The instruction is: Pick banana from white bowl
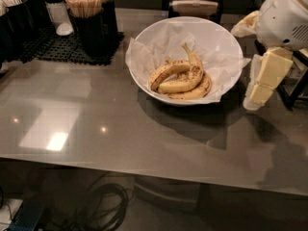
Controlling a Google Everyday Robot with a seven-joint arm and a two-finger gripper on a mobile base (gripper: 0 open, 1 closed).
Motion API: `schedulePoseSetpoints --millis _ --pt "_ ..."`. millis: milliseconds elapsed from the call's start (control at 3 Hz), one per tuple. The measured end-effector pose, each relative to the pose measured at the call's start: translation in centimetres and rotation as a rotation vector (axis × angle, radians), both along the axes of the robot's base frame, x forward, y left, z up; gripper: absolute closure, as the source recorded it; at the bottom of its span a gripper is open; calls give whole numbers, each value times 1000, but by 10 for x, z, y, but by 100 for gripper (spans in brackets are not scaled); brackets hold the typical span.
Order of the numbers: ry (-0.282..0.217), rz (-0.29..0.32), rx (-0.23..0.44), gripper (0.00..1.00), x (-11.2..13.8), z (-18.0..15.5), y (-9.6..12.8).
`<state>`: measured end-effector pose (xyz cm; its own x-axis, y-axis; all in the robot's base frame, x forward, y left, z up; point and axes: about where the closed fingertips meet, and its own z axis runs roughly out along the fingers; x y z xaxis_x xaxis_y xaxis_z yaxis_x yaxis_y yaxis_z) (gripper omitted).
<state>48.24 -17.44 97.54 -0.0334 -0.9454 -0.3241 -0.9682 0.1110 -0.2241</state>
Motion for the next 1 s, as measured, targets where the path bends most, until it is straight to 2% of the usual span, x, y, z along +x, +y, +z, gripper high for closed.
schedulePoseSetpoints --millis 333,1000 --pt "43 187 90 0 19 -12 51" --pt "25 180 107 0 24 -11 52"
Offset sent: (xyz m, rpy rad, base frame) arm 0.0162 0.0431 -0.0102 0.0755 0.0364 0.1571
